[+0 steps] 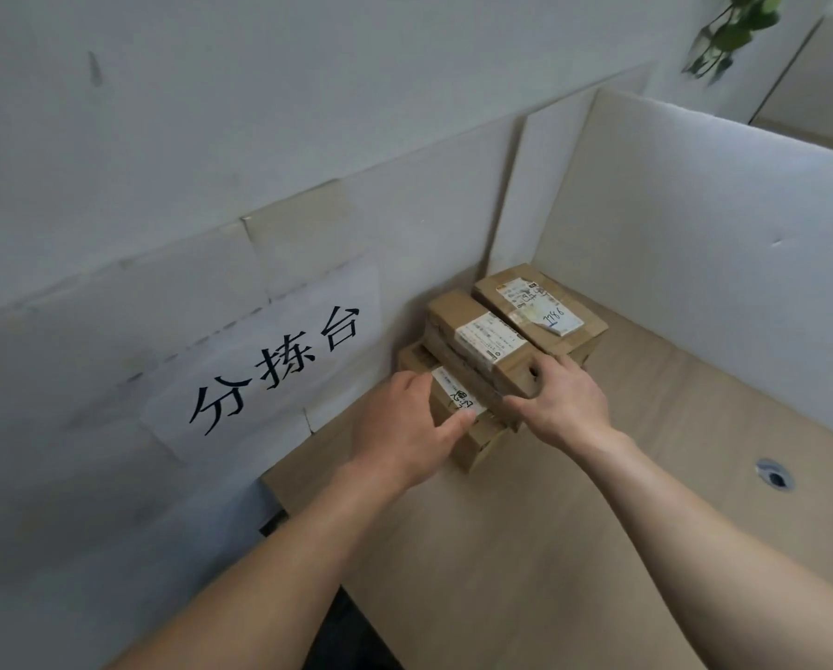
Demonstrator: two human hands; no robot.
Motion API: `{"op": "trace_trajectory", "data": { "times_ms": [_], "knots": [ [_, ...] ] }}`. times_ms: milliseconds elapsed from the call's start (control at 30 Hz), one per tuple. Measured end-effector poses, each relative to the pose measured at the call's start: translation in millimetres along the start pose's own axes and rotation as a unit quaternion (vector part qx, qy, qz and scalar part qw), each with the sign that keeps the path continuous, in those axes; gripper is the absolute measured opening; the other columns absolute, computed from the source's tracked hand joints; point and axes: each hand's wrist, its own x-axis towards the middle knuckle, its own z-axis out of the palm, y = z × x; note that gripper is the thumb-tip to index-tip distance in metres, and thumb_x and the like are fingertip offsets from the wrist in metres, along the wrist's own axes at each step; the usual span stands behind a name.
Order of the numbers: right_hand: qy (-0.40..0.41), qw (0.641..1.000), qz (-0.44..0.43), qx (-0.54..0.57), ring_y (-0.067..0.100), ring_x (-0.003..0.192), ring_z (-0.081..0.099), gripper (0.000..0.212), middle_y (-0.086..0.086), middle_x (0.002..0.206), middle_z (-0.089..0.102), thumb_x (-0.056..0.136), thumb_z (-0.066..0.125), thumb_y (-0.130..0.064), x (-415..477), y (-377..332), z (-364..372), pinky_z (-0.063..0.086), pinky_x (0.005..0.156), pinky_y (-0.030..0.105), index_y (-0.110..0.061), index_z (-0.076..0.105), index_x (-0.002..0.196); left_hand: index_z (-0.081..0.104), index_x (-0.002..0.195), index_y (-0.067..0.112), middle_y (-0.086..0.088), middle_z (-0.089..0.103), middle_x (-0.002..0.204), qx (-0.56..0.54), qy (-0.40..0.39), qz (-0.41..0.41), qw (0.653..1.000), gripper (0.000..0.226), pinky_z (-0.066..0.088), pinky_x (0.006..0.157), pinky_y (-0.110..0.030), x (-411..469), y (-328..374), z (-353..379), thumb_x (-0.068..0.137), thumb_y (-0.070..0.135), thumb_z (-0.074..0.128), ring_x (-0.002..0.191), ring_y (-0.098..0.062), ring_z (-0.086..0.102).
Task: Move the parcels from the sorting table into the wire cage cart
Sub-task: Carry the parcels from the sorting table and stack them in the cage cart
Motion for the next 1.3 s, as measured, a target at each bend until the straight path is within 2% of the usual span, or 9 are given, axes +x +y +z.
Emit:
{"op": "trace_trajectory", "data": {
  "times_ms": [167, 333, 500, 600, 733, 900, 1100, 1200, 1300],
  "knots": [
    [0.015, 1.0, 0.002, -0.005, 0.027, 0.116, 0.053, 0.074, 0.002, 0.131, 0.06, 0.076, 0.065, -0.067, 1.7, 1.0, 8.1, 0.049, 0.093, 0.04, -0.032, 0.05, 0.14, 0.055, 0.133, 0.029, 0.004, 0.056, 0.133, -0.056, -0.006, -0.025, 0.998, 0.056, 0.048, 0.088, -0.029, 18.8, -1.8, 11.2, 0.09, 0.064, 0.055, 0.114, -0.015, 0.057],
    [0.0, 0.999, -0.001, 0.037, 0.024, 0.124, 0.057, 0.072, -0.001, 0.137, 0.061, 0.087, 0.052, -0.069, 4.7, 5.2, 12.9, 0.051, 0.098, 0.042, -0.033, 0.043, 0.148, 0.057, 0.135, 0.027, 0.003, 0.056, 0.136, -0.074, -0.024, -0.058, 0.995, 0.065, 0.054, 0.093, -0.04, 36.8, 3.3, 29.0, 0.087, 0.07, 0.053, 0.116, -0.019, 0.06],
    [0.039, 0.994, 0.012, 0.097, 0.027, 0.103, 0.062, 0.056, 0.001, 0.107, 0.068, 0.092, 0.054, -0.057, 20.8, 17.1, 11.2, 0.052, 0.089, 0.042, -0.026, 0.052, 0.138, 0.066, 0.121, 0.028, 0.004, 0.064, 0.124, -0.113, -0.025, -0.09, 0.989, 0.081, 0.056, 0.088, -0.04, 50.3, 8.7, 46.5, 0.069, 0.083, 0.037, 0.106, -0.019, 0.063],
    [0.088, 0.99, 0.031, 0.109, 0.034, 0.119, 0.051, 0.062, 0.014, 0.128, 0.058, 0.092, 0.061, -0.051, 40.0, 30.2, 7.7, 0.042, 0.1, 0.044, -0.019, 0.049, 0.144, 0.067, 0.12, 0.027, 0.005, 0.066, 0.123, -0.137, -0.043, -0.103, 0.984, 0.067, 0.055, 0.089, -0.039, 58.3, 10.9, 52.3, 0.079, 0.077, 0.05, 0.106, -0.018, 0.063],
    [0.096, 0.987, 0.084, 0.1, 0.033, 0.145, 0.029, 0.082, 0.013, 0.158, 0.031, 0.091, 0.062, -0.053, 72.9, 46.1, -0.8, 0.029, 0.114, 0.047, -0.018, 0.029, 0.157, 0.066, 0.122, 0.026, 0.006, 0.067, 0.125, -0.174, -0.056, -0.109, 0.977, 0.048, 0.056, 0.091, -0.039, 67.8, 13.0, 59.2, 0.089, 0.06, 0.062, 0.11, -0.017, 0.064],
    [0.047, 0.987, 0.105, 0.109, 0.03, 0.154, 0.016, 0.094, 0.011, 0.168, 0.017, 0.091, 0.061, -0.059, 110.5, 62.5, -3.9, 0.018, 0.124, 0.048, -0.014, 0.017, 0.161, 0.067, 0.124, 0.024, 0.006, 0.067, 0.125, -0.196, -0.058, -0.115, 0.972, 0.047, 0.054, 0.092, -0.036, 77.1, 15.9, 66.4, 0.089, 0.056, 0.063, 0.109, -0.016, 0.063],
    [0.05, 0.975, 0.131, 0.174, 0.037, 0.139, 0.041, 0.088, 0.017, 0.153, 0.039, 0.087, 0.063, -0.058, 116.1, 62.4, -1.6, 0.034, 0.113, 0.043, -0.014, 0.032, 0.157, 0.065, 0.127, 0.025, 0.005, 0.066, 0.127, -0.229, -0.061, -0.124, 0.964, 0.049, 0.052, 0.098, -0.038, 80.8, 19.2, 67.5, 0.087, 0.053, 0.062, 0.114, -0.018, 0.062],
    [0.047, 0.969, 0.121, 0.209, 0.034, 0.112, 0.059, 0.081, 0.016, 0.123, 0.062, 0.068, 0.054, -0.068, 112.5, 63.3, 7.8, 0.048, 0.096, 0.042, -0.017, 0.06, 0.131, 0.065, 0.127, 0.024, 0.005, 0.066, 0.126, -0.233, -0.054, -0.127, 0.963, 0.046, 0.051, 0.097, -0.037, 81.1, 20.0, 67.8, 0.089, 0.05, 0.062, 0.113, -0.019, 0.062],
    [0.058, 0.96, 0.121, 0.246, 0.029, 0.099, 0.063, 0.064, 0.008, 0.106, 0.068, 0.067, 0.054, -0.065, 107.7, 66.3, 13.8, 0.051, 0.09, 0.039, -0.021, 0.069, 0.112, 0.063, 0.13, 0.025, 0.006, 0.065, 0.13, -0.247, -0.044, -0.131, 0.959, 0.04, 0.049, 0.097, -0.031, 80.7, 18.2, 67.4, 0.094, 0.042, 0.062, 0.115, -0.016, 0.06]
  ]
}}
